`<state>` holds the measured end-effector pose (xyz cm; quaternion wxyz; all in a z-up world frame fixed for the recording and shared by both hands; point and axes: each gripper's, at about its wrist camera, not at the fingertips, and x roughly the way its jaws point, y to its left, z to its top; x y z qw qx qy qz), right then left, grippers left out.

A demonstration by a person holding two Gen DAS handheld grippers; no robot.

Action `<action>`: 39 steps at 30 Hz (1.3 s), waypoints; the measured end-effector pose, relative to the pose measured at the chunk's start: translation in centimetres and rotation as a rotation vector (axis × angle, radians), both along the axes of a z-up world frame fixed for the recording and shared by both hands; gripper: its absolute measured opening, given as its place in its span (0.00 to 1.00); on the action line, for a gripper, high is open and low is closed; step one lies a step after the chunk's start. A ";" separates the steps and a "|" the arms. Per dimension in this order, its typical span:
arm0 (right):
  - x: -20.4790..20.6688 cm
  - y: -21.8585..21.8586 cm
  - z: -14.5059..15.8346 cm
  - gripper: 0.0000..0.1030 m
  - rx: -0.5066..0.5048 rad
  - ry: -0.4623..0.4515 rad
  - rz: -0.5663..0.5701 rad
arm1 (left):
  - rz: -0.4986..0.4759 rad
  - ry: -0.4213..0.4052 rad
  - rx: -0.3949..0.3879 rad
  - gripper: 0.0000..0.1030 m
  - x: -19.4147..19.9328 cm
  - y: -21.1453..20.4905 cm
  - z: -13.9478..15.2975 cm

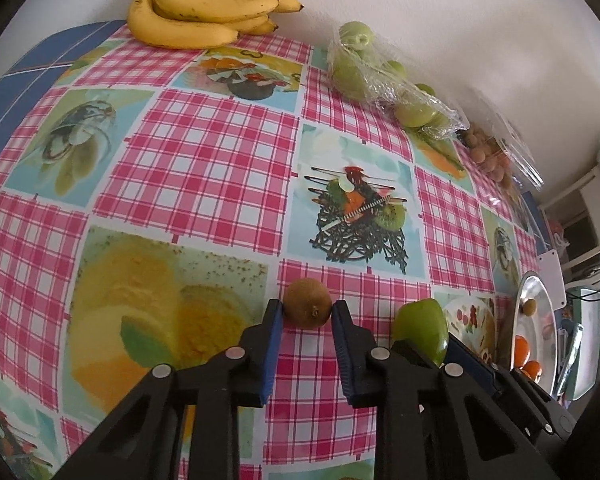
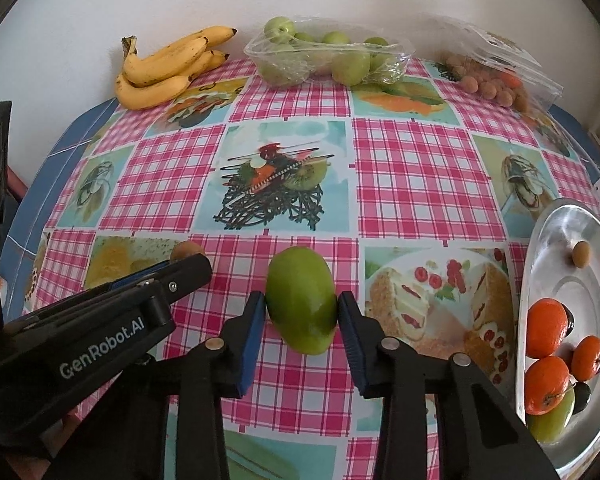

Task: Organize fruits
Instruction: 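Close the right gripper on the green mango while the left grasps the brown kiwi, then carry the green mango with the right gripper toward the bowl while the left holds the kiwi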

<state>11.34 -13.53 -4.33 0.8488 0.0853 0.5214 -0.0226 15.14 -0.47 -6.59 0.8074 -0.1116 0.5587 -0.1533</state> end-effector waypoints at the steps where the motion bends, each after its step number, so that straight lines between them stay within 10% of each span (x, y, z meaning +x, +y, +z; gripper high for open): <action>1: 0.0 -0.1 0.0 0.38 0.003 0.001 -0.001 | 0.001 0.000 0.000 0.26 -0.1 0.1 0.1; 39: -6.3 -2.6 4.9 0.37 0.066 0.020 -0.052 | 0.017 0.039 -0.011 0.26 -5.9 1.7 4.6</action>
